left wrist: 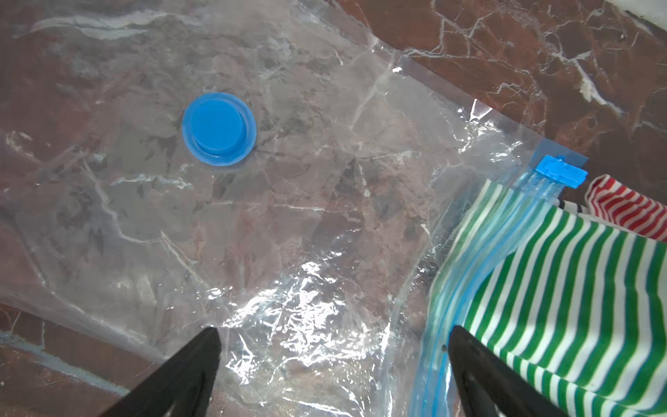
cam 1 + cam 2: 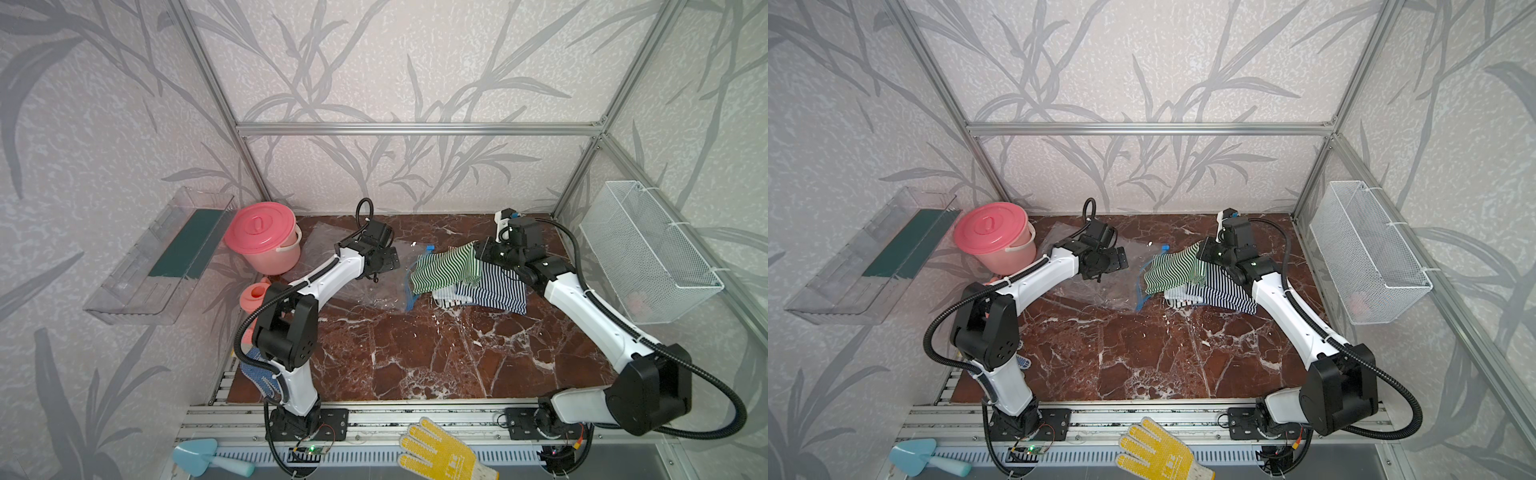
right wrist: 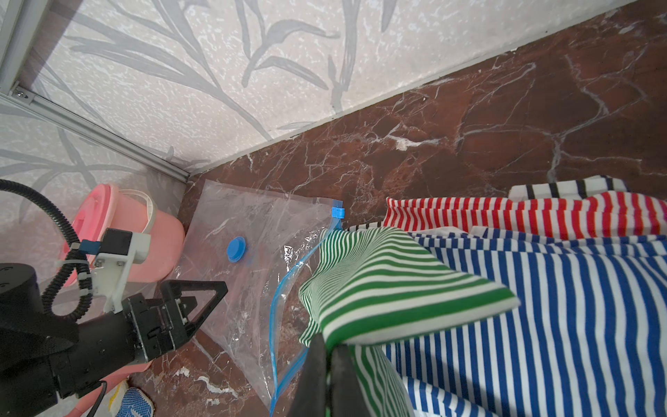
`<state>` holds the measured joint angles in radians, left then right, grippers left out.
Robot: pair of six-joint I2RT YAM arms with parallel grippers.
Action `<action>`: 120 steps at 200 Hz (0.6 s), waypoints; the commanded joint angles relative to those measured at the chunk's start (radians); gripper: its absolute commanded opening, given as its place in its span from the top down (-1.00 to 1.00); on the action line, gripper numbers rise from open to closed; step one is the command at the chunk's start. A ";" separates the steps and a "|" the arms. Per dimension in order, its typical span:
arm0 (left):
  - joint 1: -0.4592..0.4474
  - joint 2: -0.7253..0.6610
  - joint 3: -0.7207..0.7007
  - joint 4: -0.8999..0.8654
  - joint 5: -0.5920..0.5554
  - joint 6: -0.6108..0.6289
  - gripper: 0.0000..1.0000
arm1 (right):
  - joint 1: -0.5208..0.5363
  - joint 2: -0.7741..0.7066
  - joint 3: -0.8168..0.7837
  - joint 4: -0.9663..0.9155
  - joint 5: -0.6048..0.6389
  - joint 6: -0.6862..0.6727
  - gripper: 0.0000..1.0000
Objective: Take the tank top out of the vacuum bag
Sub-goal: Take out the tank top from the vacuum bag.
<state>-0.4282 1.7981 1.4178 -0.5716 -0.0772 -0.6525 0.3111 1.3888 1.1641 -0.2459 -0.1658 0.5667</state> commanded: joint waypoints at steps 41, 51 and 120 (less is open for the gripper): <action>-0.022 -0.061 0.004 0.003 0.004 0.024 -0.98 | -0.004 0.018 0.054 0.003 -0.012 -0.031 1.00; -0.022 -0.049 0.005 -0.002 -0.007 0.027 -0.98 | -0.004 0.019 0.065 -0.008 -0.013 -0.046 1.00; -0.022 0.014 0.020 -0.017 -0.022 0.030 -0.98 | -0.031 0.075 0.192 -0.102 -0.034 -0.220 1.00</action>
<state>-0.4458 1.7943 1.4178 -0.5690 -0.0803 -0.6376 0.3069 1.4433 1.3006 -0.3233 -0.1776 0.4232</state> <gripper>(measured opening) 0.989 0.049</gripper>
